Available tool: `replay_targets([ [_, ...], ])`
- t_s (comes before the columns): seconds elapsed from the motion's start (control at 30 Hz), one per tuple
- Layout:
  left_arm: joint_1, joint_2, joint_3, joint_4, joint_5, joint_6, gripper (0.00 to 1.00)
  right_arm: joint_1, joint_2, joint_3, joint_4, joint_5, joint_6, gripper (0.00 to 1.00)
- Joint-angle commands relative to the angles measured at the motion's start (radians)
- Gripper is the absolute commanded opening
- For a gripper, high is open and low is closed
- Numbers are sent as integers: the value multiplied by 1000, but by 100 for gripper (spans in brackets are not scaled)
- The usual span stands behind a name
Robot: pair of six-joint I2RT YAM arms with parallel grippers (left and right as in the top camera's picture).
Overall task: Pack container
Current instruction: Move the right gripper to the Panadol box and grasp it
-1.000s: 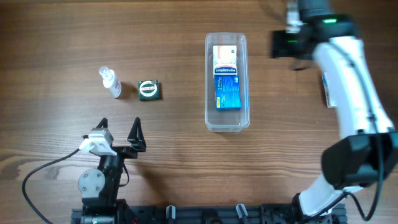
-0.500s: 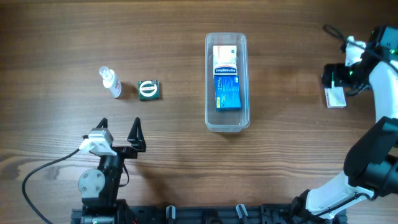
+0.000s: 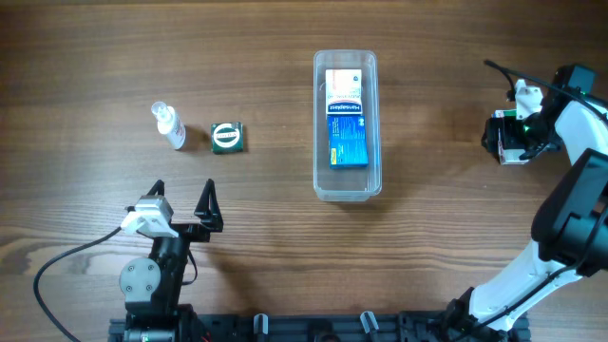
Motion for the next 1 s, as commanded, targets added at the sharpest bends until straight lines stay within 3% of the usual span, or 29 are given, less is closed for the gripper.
replay_targets([
  [0.0, 8, -10, -5, -6, -10, -13, 100, -2, 44, -8, 16, -39, -13, 100],
  [0.07, 8, -10, -5, -6, -10, -13, 100, -2, 50, -8, 21, -38, -13, 99],
  [0.17, 8, -10, -5, -7, -10, -13, 100, -2, 51, -7, 27, -29, 1, 87],
  [0.37, 8, -10, -5, -6, -10, -13, 100, -1, 48, 6, 18, -13, 72, 79],
  [0.57, 8, -10, -5, -6, -10, -13, 100, 9, 46, 128, -113, -17, 135, 67],
  [0.73, 8, -10, -5, -6, -10, -13, 100, 33, 35, 215, -196, -24, 192, 68],
  [0.9, 8, -10, -5, -6, -10, -13, 100, 32, 36, 186, -121, 13, 475, 70],
  [0.97, 8, -10, -5, -6, -10, -13, 100, 33, 36, 169, -91, 14, 521, 70],
])
